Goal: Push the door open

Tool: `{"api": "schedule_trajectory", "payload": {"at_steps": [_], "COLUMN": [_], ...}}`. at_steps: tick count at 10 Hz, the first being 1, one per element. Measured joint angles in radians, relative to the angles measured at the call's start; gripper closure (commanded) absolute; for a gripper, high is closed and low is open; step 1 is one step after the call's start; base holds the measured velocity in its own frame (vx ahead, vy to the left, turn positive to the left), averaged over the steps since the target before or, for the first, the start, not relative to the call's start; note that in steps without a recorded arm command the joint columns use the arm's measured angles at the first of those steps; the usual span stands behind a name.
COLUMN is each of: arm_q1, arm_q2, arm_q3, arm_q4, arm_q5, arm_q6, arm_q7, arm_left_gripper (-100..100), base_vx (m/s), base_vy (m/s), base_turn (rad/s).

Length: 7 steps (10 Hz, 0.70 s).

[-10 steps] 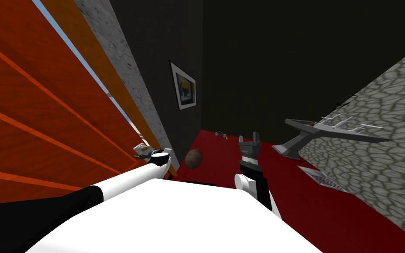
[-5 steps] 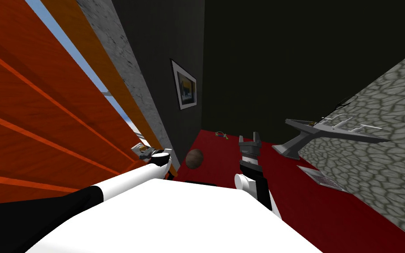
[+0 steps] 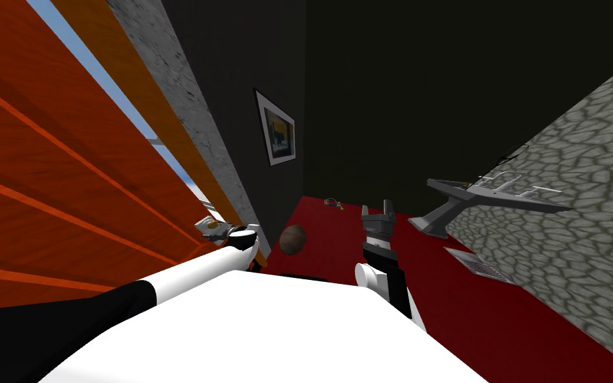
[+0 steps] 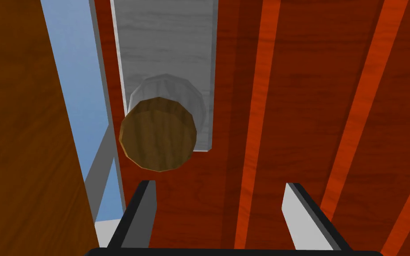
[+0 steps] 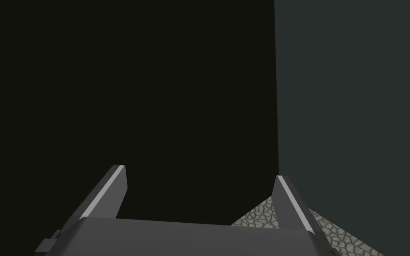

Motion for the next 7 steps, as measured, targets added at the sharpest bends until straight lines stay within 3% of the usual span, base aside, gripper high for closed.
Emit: {"api": "schedule_trajectory", "payload": {"at_steps": [2,4,5,7], "arm_q1": [-0.01,-0.033,-0.034,-0.024], "arm_q2": [0.006,-0.028,-0.03,-0.007], "arm_q3": [0.018,0.053,0.055,0.042], "arm_q4": [0.019,0.005,0.006,0.011], "arm_q5": [0.009,0.02,0.021,0.027], "arm_q6": [-0.037,-0.063,-0.066,-0.071], "arm_q7": [-0.015,-0.034,-0.036,-0.033], "arm_left_gripper": [-100,-100,-100,-100], "base_vx": [-0.037,0.018,0.004,-0.021], "base_vy": [-0.107,-0.08,0.098,0.171], "base_turn": [-0.106,-0.056,-0.03,-0.046]}}
